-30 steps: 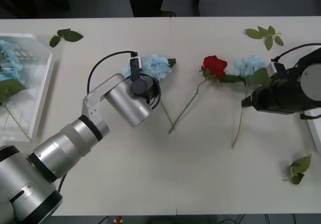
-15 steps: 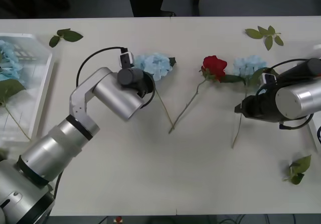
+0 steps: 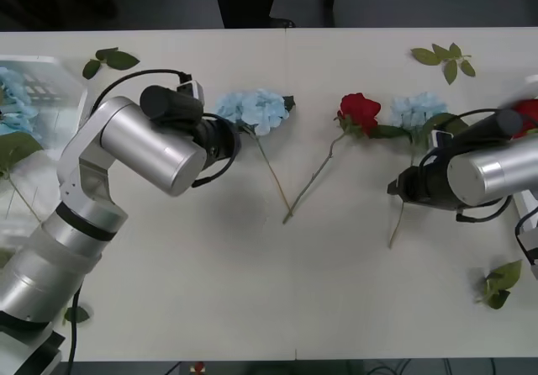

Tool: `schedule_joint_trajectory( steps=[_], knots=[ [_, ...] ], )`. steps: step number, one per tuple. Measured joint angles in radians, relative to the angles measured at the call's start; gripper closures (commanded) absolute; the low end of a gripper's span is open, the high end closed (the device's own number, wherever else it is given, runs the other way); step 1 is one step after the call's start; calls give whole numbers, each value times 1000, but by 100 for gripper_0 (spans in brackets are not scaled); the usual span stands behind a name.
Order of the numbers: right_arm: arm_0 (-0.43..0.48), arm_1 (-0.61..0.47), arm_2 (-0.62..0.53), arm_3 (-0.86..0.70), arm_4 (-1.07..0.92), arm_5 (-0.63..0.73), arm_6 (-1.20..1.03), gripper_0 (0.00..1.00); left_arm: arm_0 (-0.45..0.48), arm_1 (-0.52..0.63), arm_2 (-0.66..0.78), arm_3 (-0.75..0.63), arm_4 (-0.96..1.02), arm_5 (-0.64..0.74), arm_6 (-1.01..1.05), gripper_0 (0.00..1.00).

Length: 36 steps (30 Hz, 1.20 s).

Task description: Place the red flowers into the right box and the blue flowers into the left box. If a person shows an open palm, hand one flower to the person first, then continue sorting.

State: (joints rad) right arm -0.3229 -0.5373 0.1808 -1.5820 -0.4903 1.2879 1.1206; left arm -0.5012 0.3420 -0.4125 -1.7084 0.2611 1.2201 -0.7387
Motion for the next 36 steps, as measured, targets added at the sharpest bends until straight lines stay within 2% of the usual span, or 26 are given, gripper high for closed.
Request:
schedule_joint_trajectory(
  steps=[2, 5, 6, 8, 10, 11, 12, 15, 18, 27, 33, 36],
  knots=[
    [-10, 2, 9, 18, 7, 0, 0, 0, -3, -13, -17, 0, 0, 0, 17, 0],
    [-28, 17, 16, 42, 13, 0, 0, 7, -7, -35, -48, 0, -4, 0, 110, 0],
    [-34, 26, 15, 47, 23, 0, 0, 16, -9, -42, -66, 0, -18, 0, 157, 0],
    [-42, 43, 16, 53, 40, 0, 0, 43, -19, -55, -112, 0, -57, 0, 242, 0],
    [-46, 53, 16, 54, 48, 0, 0, 85, -31, -64, -160, 1, -91, 0, 291, 0],
    [-47, 56, 16, 54, 51, 0, 0, 95, -37, -68, -180, 1, -100, 0, 304, 0],
    [-47, 57, 18, 54, 54, 0, 0, 100, -42, -72, -196, 3, -104, 0, 310, 0],
    [-47, 57, 33, 54, 56, 0, 0, 100, -65, -87, -213, 40, -107, 0, 349, 0],
    [-47, 57, 45, 54, 56, 0, 0, 100, -101, -111, -213, 136, -134, -15, 405, 0],
    [-47, 57, 37, 53, 55, 0, 0, 100, -183, -140, -213, 448, -176, -243, 405, 0],
    [-47, 24, -46, -46, -5, 17, 34, 100, -242, -143, -213, 539, -177, -290, 405, 0],
    [-38, -5, -135, -124, -96, 30, 172, 100, -250, -143, -213, 555, -177, -299, 405, 8]
  ],
)
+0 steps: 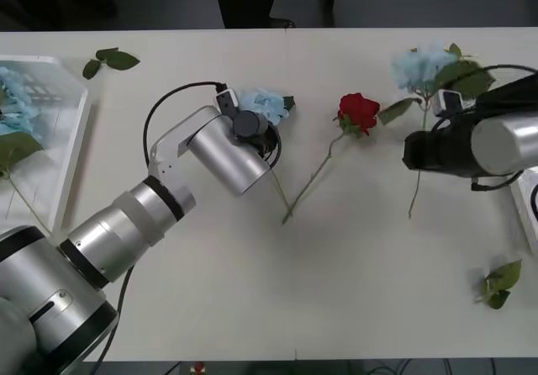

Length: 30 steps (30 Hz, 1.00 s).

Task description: Place the red flowers into the right box and the blue flowers into the left box. If a person shows an open palm, hand one flower to the person first, then continue sorting.

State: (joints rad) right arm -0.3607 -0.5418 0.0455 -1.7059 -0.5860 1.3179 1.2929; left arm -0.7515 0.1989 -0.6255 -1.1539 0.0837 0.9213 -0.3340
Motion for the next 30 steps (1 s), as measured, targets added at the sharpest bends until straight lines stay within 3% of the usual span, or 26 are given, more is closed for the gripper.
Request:
schedule_joint_trajectory(
  steps=[2, 4, 7, 11, 15, 23, 24, 25, 26, 30],
  knots=[
    [16, -3, -76, -58, -53, 12, 106, 100, 0, 0, 0, 5, -9, 0, 0, 18],
    [40, -3, -154, -118, -109, 17, 173, 100, 0, 0, 0, 14, -20, 0, 0, 55],
    [75, -3, -240, -218, -201, 15, 217, 100, 0, 0, 0, 30, -39, 0, -1, 100],
    [92, 3, -258, -291, -376, 7, 296, 100, -2, 0, 2, 59, -57, -38, -7, 100],
    [90, 41, -227, -286, -680, -62, 304, 100, -3, 0, 18, 78, -60, -70, -8, 100],
    [58, 59, -122, -283, -970, -63, 304, 100, -3, 0, 23, 87, -57, -82, -8, 100],
    [51, 59, -113, -283, -987, -63, 305, 100, -3, 0, 23, 87, -57, -82, -9, 87],
    [44, 59, -104, -282, -1001, -63, 305, 100, -3, 0, 23, 87, -57, -82, -9, 17],
    [35, 59, -97, -282, -1013, -63, 307, 100, -3, 0, 23, 86, -57, -84, -9, 0],
    [-5, 59, -79, -282, -1027, -63, 316, 100, -3, -3, 23, 80, -57, -99, -16, 0]
  ],
)
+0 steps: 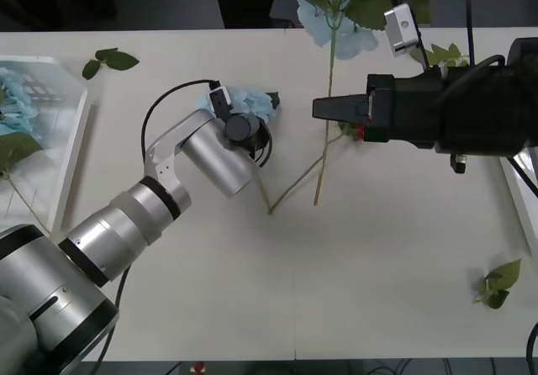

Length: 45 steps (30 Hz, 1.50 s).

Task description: Place the red flowers into the right box and the blue flowers into the left box. If a person shows an open palm, hand one flower to the person first, then continue sorting.

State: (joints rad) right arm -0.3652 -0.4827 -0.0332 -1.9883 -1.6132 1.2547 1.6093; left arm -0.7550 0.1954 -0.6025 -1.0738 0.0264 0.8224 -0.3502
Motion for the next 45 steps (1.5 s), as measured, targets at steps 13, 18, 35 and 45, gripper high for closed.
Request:
schedule_joint_trajectory(
  steps=[13, 18, 35, 45],
  knots=[
    [-35, 0, -4, 1, -108, -31, 200, 100, 223, 215, 0, -523, 221, 97, -245, 0],
    [-35, 0, -9, 1, -171, -31, 201, 100, 341, 348, 61, -770, 408, 179, -327, 0],
    [-35, -2, -29, 2, -185, -33, 215, 100, 425, 201, 807, -931, 1349, 599, -1238, 0],
    [-35, -2, -29, 2, -186, -33, 215, 100, 393, 47, 878, -853, 1509, 616, -1537, 0]
  ],
)
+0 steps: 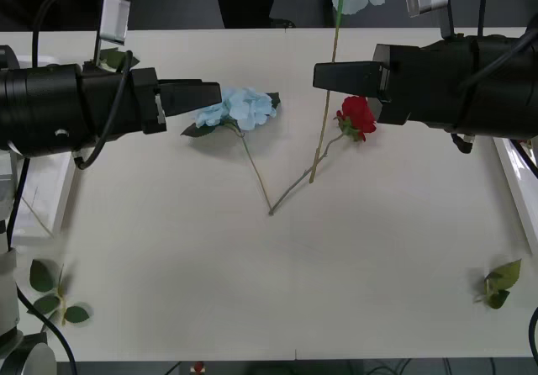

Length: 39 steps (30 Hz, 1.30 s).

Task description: Place the red flowers into the right box and the blue flowers into the left box. If a person shows an open palm, hand one flower to the person first, then continue sorting.

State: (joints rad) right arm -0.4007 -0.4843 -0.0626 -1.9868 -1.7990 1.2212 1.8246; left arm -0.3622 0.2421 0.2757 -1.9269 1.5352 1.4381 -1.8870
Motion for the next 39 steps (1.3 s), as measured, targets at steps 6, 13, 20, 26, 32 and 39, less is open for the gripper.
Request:
schedule_joint_trajectory(
  steps=[6, 13, 20, 26, 32, 39],
  knots=[
    [0, 0, 0, 0, 0, 0, 0, 100, 2, -79, -36, 28, 69, -42, -64, 0],
    [0, 0, 0, 0, 0, 0, 0, 100, 91, -67, -277, 32, 209, -262, -322, 0],
    [0, 0, 0, 0, 0, 0, 0, 100, 156, -10, -427, 32, 318, -353, -399, 0],
    [0, 0, 0, 0, 0, 0, 0, 100, 189, 35, -528, 24, 359, -464, -482, 0],
    [0, 0, 0, 0, 0, 0, 0, 100, 190, 61, -610, -4, 359, -577, -482, 36],
    [0, 0, 0, 0, 0, 0, 0, 100, 189, 61, -631, -6, 359, -640, -482, 100]
  ],
)
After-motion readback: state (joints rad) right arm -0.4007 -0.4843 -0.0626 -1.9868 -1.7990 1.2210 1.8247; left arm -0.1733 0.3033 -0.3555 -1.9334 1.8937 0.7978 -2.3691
